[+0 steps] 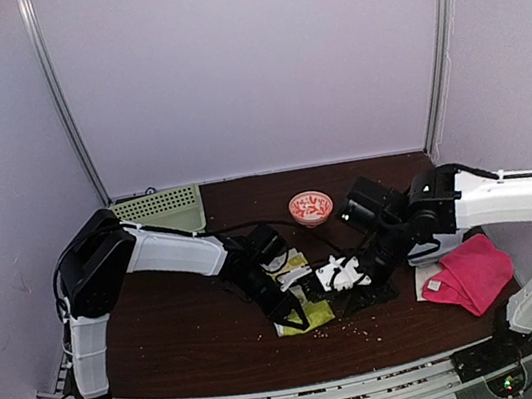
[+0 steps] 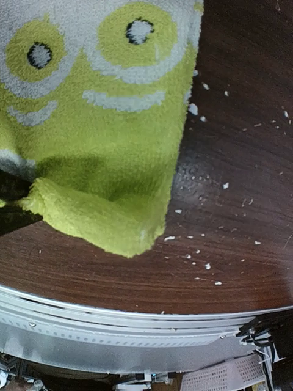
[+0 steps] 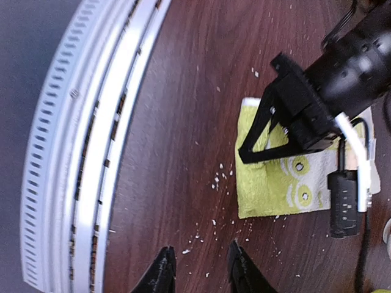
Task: Roll the towels
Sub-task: Roll the towel at the center of the board.
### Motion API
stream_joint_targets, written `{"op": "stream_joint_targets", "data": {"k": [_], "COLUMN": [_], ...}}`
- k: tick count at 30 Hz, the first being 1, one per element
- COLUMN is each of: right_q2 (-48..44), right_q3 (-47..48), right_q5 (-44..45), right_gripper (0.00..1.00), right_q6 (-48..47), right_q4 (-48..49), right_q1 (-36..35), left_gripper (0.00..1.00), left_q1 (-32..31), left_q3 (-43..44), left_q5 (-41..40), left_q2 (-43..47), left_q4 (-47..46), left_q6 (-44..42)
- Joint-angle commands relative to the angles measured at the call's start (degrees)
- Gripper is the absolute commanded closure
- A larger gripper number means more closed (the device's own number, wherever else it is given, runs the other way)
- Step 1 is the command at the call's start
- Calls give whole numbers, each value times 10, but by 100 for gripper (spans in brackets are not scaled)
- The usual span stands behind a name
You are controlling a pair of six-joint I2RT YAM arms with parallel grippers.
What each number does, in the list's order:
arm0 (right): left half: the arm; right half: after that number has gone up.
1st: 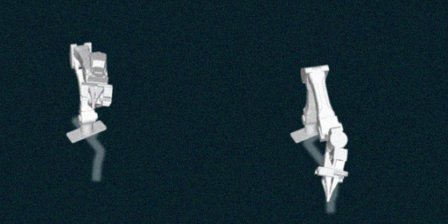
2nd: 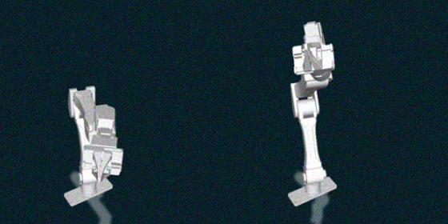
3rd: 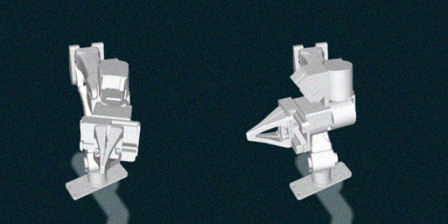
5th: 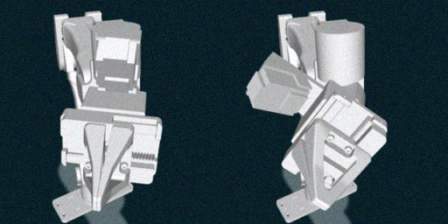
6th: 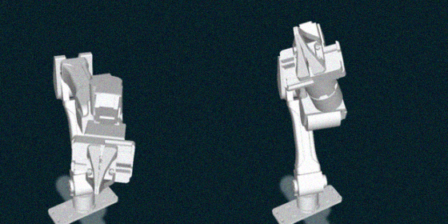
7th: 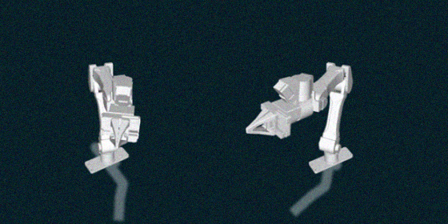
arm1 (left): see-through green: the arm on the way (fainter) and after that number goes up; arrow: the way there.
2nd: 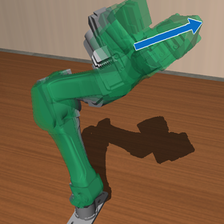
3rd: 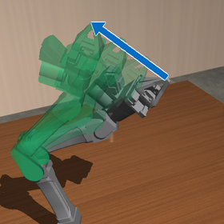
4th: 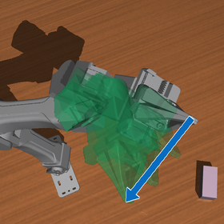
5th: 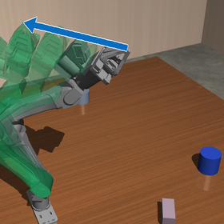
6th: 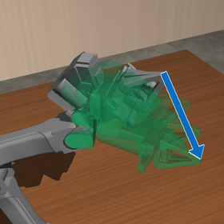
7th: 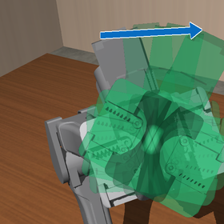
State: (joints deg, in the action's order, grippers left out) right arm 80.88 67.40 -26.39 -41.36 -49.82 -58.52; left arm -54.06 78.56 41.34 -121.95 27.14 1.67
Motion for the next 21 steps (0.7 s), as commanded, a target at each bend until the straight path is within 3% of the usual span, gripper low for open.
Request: {"op": "stream_joint_targets", "data": {"k": [1, 7, 12, 21], "right_q2": [19, 84, 95, 150], "right_q3": [-71, -119, -167, -172], "right_q5": [182, 250, 252, 263], "right_gripper": [68, 58, 57, 58], "right_q6": [3, -3, -40, -79], "right_q4": [159, 262, 353, 371], "right_q1": [-40, -68, -71, -71], "left_gripper": [100, 100, 100, 100], "left_q1": [4, 9, 11, 13], "left_q3": [14, 16, 14, 12], "left_q5": [7, 10, 11, 4], "left_q2": [-33, -47, -52, -52], "left_q4": [23, 32, 32, 31], "left_q6": [27, 35, 38, 35]}}
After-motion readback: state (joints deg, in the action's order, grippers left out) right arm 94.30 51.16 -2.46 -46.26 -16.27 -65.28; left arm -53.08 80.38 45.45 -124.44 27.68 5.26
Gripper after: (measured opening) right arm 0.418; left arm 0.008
